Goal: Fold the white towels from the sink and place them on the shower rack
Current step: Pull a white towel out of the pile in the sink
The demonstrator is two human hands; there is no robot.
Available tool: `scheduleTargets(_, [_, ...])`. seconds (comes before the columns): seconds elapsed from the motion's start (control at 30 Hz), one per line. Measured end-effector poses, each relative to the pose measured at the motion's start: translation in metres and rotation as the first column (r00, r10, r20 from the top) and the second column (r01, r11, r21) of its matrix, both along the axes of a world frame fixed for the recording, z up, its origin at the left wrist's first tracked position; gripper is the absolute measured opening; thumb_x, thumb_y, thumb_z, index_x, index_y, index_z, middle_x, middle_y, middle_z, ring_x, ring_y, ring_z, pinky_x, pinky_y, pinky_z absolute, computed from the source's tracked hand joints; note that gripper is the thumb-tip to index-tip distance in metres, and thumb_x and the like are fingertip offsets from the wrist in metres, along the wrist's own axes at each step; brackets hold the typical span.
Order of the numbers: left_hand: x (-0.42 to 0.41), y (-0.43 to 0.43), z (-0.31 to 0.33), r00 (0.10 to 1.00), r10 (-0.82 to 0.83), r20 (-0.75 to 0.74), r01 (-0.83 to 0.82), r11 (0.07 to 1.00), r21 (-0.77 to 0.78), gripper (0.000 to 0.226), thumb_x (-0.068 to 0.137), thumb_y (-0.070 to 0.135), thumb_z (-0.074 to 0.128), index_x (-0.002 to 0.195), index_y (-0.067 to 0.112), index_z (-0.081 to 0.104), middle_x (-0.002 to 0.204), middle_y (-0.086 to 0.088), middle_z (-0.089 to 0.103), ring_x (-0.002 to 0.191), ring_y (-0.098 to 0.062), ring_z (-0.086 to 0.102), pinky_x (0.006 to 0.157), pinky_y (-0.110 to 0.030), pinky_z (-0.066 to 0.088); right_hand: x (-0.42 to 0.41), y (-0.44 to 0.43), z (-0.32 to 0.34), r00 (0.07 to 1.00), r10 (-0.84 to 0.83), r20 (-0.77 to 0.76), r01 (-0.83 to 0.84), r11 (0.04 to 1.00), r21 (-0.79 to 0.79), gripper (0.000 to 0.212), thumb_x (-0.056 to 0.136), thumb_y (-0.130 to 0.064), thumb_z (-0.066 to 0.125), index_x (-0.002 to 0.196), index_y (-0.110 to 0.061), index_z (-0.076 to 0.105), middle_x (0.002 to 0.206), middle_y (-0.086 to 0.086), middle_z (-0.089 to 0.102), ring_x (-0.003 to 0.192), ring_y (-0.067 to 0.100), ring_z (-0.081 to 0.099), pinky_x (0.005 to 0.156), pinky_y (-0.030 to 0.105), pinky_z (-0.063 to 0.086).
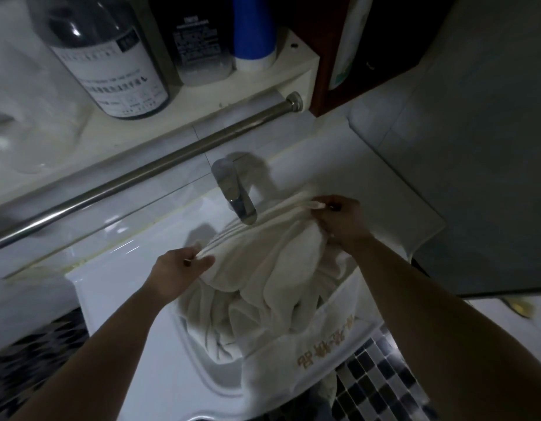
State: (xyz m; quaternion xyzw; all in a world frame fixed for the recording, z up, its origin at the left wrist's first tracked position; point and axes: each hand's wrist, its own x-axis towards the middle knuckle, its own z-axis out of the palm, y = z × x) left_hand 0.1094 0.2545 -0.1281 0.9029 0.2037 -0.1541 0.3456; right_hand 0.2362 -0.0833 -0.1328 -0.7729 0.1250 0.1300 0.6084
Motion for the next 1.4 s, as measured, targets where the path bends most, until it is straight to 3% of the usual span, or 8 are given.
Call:
scheduleTargets(0.3, [-0.030,-0.001,0.003,0.996,-0.081,-0.032,0.081,0.997,0.002,0.020,0.078,0.052,0.080,0.074,0.035,0.070,0.066,0.016,0.066,0.065,0.006,0.060,0.057,-0.011,0.038,-0.031,-0.016,0.028,0.950,0.302,-0.081,-0.301,0.953,0.029,0.044,0.078,0.015,0.064,0.067,-0.025,0.078,0.077,0.003,0.071,0.082,0.026,0.065,0.076,0.038,0.051])
scheduleTargets(0.4, [-0.034,-0.001,0.002,0.996,-0.086,-0.010,0.087,0.996,0.026,0.023,0.078,0.052,0.079,0.075,0.030,0.072,0.065,0.015,0.066,0.066,0.006,0.061,0.055,-0.007,0.038,-0.035,-0.020,0.037,0.962,0.272,-0.020,-0.269,0.960,0.079,0.033,0.079,0.004,0.078,0.077,-0.029,0.081,0.090,0.009,0.076,0.090,0.025,0.069,0.085,0.039,0.055])
scheduleTargets(0.53, [-0.043,-0.002,0.012,0.992,-0.086,0.092,0.084,0.996,0.028,0.029,0.079,0.048,0.079,0.072,0.023,0.069,0.067,0.014,0.065,0.068,-0.002,0.061,0.057,-0.007,0.040,-0.042,-0.024,0.056,0.955,0.239,0.175,-0.229,0.970,-0.079,0.024,0.084,-0.017,0.079,0.080,-0.041,0.078,0.089,-0.003,0.078,0.085,0.011,0.070,0.078,0.027,0.055])
scheduleTargets(0.7, [-0.049,-0.007,0.032,0.936,-0.152,0.318,0.171,0.985,-0.030,0.019,0.080,0.036,0.084,0.073,0.042,0.067,0.076,0.013,0.067,0.071,-0.006,0.066,0.066,-0.014,0.046,-0.049,-0.029,0.092,0.914,0.237,0.330,-0.218,0.972,-0.092,0.011,0.086,-0.008,0.077,0.089,-0.019,0.078,0.090,0.005,0.077,0.084,0.010,0.068,0.077,0.025,0.052])
scheduleTargets(0.8, [-0.049,-0.007,0.045,0.898,-0.170,0.405,0.197,0.980,-0.025,0.025,0.082,0.035,0.082,0.073,0.049,0.063,0.078,0.015,0.065,0.069,-0.005,0.064,0.062,-0.010,0.045,-0.050,-0.036,0.113,0.901,0.276,0.335,-0.281,0.959,-0.035,0.012,0.082,-0.001,0.079,0.090,-0.011,0.079,0.100,-0.001,0.076,0.093,0.006,0.070,0.083,0.018,0.051])
scheduleTargets(0.9, [-0.051,-0.004,0.055,0.874,-0.161,0.459,0.189,0.982,-0.015,0.020,0.084,0.036,0.079,0.075,0.044,0.064,0.078,0.014,0.065,0.070,-0.005,0.064,0.062,-0.011,0.045,-0.053,-0.042,0.130,0.911,0.310,0.274,-0.322,0.947,0.002,0.014,0.081,-0.003,0.080,0.091,-0.012,0.080,0.111,0.003,0.075,0.104,0.015,0.071,0.092,0.027,0.055])
scheduleTargets(1.13, [-0.049,-0.005,0.086,0.840,-0.089,0.536,0.130,0.991,-0.039,0.012,0.086,0.034,0.078,0.080,0.025,0.071,0.085,0.012,0.070,0.077,-0.006,0.066,0.068,-0.023,0.052,-0.074,-0.051,0.174,0.909,0.262,0.326,-0.272,0.962,-0.013,0.023,0.080,-0.011,0.082,0.079,-0.034,0.082,0.089,-0.006,0.079,0.091,0.007,0.072,0.081,0.018,0.053])
scheduleTargets(1.4, [-0.026,-0.017,0.144,0.749,-0.208,0.630,0.236,0.971,0.040,0.014,0.086,0.043,0.074,0.079,0.031,0.069,0.084,0.010,0.067,0.075,-0.005,0.066,0.064,-0.019,0.050,-0.077,-0.078,0.221,0.869,0.262,0.420,-0.198,0.961,-0.192,0.022,0.083,-0.017,0.081,0.077,-0.038,0.078,0.084,-0.012,0.077,0.084,0.003,0.069,0.080,0.017,0.050])
